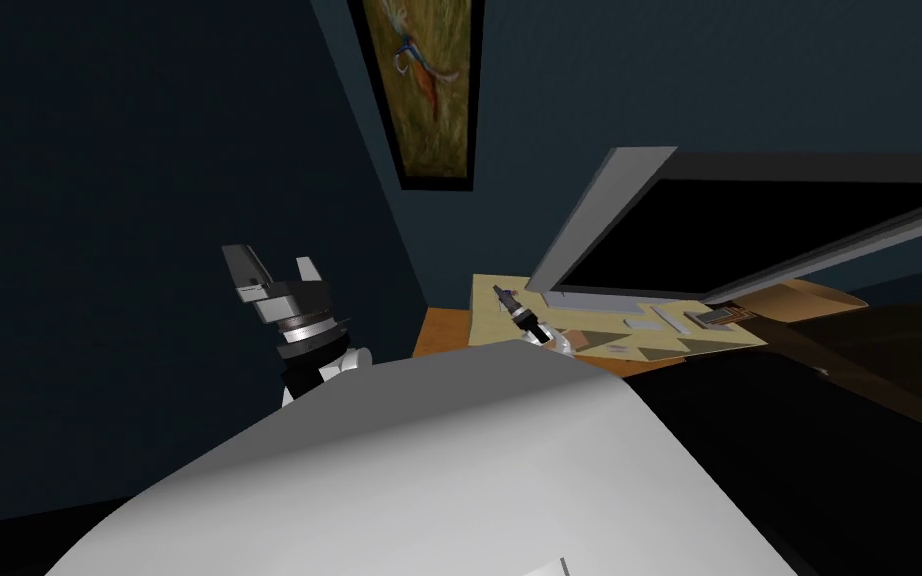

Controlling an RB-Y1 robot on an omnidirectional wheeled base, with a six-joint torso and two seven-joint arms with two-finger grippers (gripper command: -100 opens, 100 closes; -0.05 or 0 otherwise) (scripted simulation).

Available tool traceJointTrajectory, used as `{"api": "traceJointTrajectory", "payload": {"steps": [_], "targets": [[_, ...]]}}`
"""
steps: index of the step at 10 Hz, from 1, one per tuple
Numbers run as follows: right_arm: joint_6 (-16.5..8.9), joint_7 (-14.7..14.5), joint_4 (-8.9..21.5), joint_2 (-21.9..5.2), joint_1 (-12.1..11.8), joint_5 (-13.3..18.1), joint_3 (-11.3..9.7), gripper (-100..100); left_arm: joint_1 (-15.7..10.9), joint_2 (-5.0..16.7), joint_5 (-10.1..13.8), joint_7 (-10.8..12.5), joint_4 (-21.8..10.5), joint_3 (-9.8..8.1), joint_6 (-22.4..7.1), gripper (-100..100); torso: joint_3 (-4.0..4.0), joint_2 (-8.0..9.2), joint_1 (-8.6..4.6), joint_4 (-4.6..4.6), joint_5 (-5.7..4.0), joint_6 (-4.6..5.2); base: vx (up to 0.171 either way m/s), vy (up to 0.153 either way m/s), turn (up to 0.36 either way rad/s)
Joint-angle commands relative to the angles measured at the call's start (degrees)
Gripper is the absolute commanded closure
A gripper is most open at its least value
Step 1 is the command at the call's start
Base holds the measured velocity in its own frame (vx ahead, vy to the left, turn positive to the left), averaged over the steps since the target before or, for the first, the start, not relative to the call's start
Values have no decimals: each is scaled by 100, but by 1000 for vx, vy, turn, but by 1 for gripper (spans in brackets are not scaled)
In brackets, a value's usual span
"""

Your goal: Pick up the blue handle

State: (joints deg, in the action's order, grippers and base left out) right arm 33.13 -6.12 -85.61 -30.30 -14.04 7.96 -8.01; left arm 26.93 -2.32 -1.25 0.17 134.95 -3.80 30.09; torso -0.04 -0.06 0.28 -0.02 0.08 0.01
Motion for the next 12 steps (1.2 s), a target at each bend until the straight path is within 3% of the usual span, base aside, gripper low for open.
{"api": "traceJointTrajectory", "payload": {"steps": [1, 2, 5, 7, 8, 11, 12], "targets": [[49, -135, 286, -250, 147, 149, -123, -100, 0, 0, 0, 0, 0, 0, 0, 0, 0, 0, 0, 0, 0, 0, 14, 86, 126], [49, -135, 463, -250, 147, 149, -123, -100, 0, 0, 0, 0, 0, 0, 0, 0, 1, 1, 1, 1, 1, -2, 27, 64, 66], [102, -378, 1079, -684, 392, 428, -347, -100, 0, 0, 0, 0, 0, 0, 0, 0, -3, -4, -9, -1, -1, 2, 38, 64, 108], [102, -378, 1228, -684, 392, 428, -347, -100, 0, 0, 0, 0, 0, 0, 0, 0, 0, 0, -13, 0, -2, 2, 19, 34, 21], [115, -509, 1452, -895, 511, 578, -466, -100, 0, 1, 0, 0, 0, -1, 0, 0, 3, 5, -21, 1, -4, 3, 15, 42, 146], [120, -644, 1936, -1100, 626, 733, -591, -100, 0, 0, 0, 0, 0, 0, 0, 0, -2, -4, -15, 0, -3, -1, 33, 40, 102], [116, -784, 2251, -1298, 736, 894, -720, -100, 0, 0, 0, 0, 0, -1, 0, 0, -1, -1, -17, 0, -3, 2, 32, 47, 159]]}}
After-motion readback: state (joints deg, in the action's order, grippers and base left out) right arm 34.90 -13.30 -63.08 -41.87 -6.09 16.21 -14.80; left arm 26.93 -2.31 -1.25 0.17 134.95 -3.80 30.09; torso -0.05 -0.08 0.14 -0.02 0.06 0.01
